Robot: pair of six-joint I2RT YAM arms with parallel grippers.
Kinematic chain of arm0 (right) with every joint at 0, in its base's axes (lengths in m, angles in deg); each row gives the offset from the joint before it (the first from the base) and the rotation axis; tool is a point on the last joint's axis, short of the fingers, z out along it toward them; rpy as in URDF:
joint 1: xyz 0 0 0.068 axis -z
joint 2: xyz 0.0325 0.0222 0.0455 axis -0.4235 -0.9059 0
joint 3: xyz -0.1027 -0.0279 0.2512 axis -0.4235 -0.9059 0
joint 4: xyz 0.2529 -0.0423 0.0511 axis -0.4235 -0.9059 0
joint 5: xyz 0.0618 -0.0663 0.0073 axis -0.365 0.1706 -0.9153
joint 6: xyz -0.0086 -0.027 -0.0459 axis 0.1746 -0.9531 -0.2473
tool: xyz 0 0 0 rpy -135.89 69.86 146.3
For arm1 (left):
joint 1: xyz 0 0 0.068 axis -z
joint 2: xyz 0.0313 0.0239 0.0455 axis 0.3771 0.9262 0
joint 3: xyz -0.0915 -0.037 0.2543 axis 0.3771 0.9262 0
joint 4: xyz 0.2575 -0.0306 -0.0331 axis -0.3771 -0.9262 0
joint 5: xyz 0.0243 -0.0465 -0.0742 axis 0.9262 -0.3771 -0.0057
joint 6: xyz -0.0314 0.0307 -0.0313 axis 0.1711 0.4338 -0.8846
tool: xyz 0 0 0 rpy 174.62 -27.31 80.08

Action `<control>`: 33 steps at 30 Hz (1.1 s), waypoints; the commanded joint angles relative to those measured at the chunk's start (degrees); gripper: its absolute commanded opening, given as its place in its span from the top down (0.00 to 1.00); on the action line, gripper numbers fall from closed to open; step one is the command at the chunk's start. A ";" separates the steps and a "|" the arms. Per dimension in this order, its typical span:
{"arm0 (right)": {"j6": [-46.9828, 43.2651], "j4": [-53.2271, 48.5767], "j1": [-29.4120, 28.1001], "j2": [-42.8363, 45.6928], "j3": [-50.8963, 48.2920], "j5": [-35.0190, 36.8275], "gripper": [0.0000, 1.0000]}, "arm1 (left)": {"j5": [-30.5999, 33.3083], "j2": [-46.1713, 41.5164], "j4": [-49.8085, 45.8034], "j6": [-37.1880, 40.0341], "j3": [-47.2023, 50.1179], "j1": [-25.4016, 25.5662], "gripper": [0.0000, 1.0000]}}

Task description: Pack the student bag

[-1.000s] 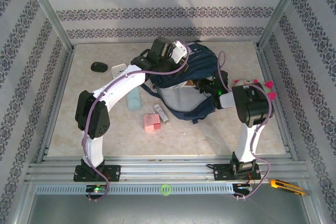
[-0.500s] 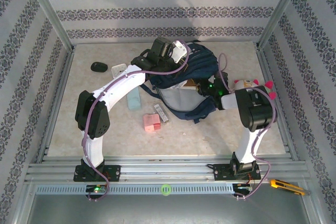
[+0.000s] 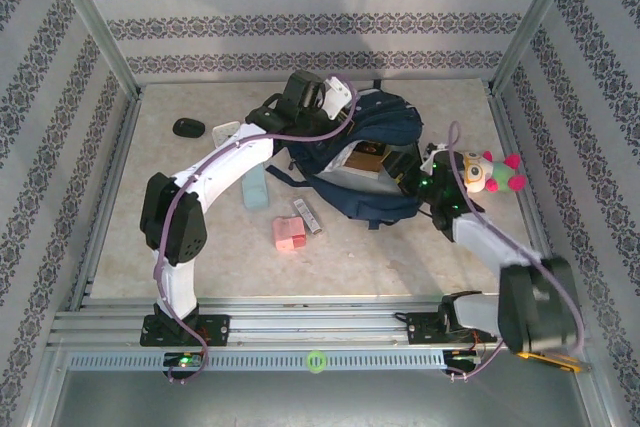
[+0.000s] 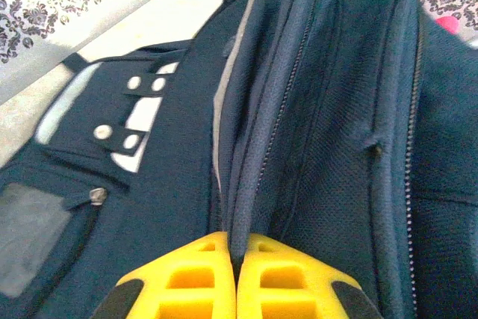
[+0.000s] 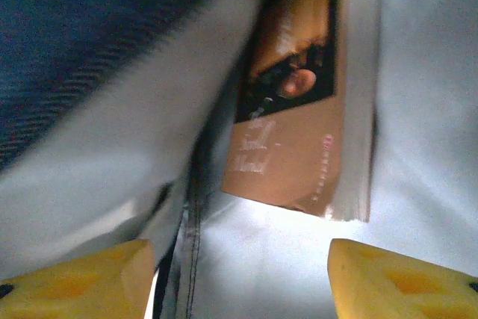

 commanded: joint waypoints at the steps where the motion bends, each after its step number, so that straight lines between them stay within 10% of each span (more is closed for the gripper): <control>1: -8.90 -20.61 0.22 10.64 3.23 6.81 0.37 | -0.29 -2.71 4.51 1.43 2.70 -1.21 1.00; 14: -9.45 -18.82 -1.40 9.30 5.64 -2.68 0.54 | -2.47 -3.49 10.89 -0.51 10.44 -0.98 1.00; 20: -13.36 -22.68 -2.02 13.92 8.00 -0.32 0.45 | 1.06 -3.78 10.64 4.35 12.44 -0.81 1.00; 27: -26.65 -36.87 -5.19 14.96 17.87 1.84 0.42 | -5.10 -6.97 5.72 3.52 14.88 -0.92 0.43; 33: -48.56 -48.11 -19.53 7.94 28.44 14.31 0.41 | -4.79 -14.40 6.62 -7.99 18.08 -6.30 0.31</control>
